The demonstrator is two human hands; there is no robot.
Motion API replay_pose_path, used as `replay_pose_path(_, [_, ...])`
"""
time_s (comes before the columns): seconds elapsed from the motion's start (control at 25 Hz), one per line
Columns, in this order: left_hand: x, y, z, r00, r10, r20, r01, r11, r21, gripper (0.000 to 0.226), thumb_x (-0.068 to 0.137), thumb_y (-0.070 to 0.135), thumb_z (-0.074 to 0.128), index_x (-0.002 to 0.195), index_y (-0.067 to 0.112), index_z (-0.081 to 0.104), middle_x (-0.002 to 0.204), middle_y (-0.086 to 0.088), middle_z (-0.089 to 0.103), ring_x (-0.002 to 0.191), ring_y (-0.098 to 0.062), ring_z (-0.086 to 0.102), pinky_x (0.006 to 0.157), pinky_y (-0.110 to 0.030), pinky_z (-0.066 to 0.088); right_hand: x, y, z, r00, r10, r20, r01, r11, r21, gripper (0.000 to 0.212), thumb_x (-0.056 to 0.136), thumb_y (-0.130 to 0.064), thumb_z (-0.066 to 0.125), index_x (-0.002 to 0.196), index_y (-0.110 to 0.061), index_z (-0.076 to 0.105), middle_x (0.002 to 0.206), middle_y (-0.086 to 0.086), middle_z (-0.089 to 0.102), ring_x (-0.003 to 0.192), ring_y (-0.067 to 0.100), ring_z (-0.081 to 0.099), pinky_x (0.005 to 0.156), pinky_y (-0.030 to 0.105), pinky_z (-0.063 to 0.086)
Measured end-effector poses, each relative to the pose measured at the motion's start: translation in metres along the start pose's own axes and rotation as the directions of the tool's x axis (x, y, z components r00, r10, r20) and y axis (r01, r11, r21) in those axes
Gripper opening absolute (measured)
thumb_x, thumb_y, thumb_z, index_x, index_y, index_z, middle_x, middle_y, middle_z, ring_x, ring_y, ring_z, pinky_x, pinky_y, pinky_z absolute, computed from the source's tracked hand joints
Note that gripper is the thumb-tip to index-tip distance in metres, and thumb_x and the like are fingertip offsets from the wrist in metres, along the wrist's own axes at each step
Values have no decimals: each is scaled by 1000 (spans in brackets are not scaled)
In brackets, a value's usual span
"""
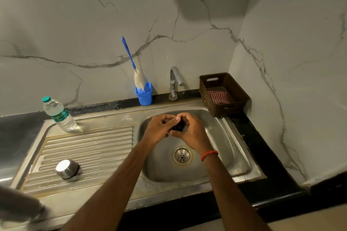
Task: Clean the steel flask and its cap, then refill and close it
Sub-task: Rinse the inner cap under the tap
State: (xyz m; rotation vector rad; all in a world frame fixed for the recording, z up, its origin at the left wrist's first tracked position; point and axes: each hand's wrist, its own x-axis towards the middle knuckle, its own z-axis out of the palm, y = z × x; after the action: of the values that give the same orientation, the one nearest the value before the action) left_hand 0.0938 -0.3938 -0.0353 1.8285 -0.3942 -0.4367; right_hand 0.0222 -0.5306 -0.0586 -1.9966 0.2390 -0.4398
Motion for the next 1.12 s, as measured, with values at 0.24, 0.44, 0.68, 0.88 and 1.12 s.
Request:
replay_pose_path(0.24, [12, 2, -1, 998, 52, -37, -49, 994, 94, 29, 94, 42, 67, 114, 21, 69, 103, 6, 73, 97, -6, 68, 81, -20, 53, 4, 11, 10, 991, 129, 36, -119, 971, -210, 56, 64, -28, 92, 114, -24, 66, 110, -6, 65, 101, 10, 64, 88, 26, 55])
replay_pose_path(0.44, [10, -1, 0, 998, -55, 12, 54, 997, 48, 18, 100, 43, 58, 106, 29, 68, 98, 11, 71, 91, 0, 64, 79, -26, 54, 1, 3, 10, 1000, 30, -9, -31, 996, -87, 59, 68, -22, 89, 121, -24, 63, 112, -12, 59, 103, 3, 60, 86, 16, 52])
replay_pose_path(0.68, [10, 0, -3, 983, -109, 150, 138, 972, -192, 36, 103, 45, 49, 115, 18, 71, 102, -4, 77, 101, -21, 71, 85, -35, 60, 4, -6, 5, 997, 70, -18, -67, 993, 99, 56, 73, -17, 88, 122, -25, 62, 113, -14, 65, 105, -2, 62, 81, 10, 51])
replay_pose_path(0.88, [13, -3, -2, 983, -114, 146, 161, 915, -370, 34, 103, 34, 53, 120, 9, 69, 108, -9, 77, 106, -24, 72, 83, -33, 59, 11, -4, 7, 995, 100, -13, -99, 991, 95, 65, 73, -19, 88, 131, -23, 59, 124, -6, 63, 115, 6, 59, 89, 15, 52])
replay_pose_path(1.12, [15, -7, 4, 986, -81, 144, 140, 871, -470, 43, 93, 42, 58, 120, 9, 67, 111, -12, 75, 110, -27, 70, 97, -44, 56, 13, -8, 9, 993, 106, -55, -101, 992, 82, 60, 70, -20, 89, 124, -22, 63, 118, -6, 65, 110, 6, 61, 83, 12, 51])
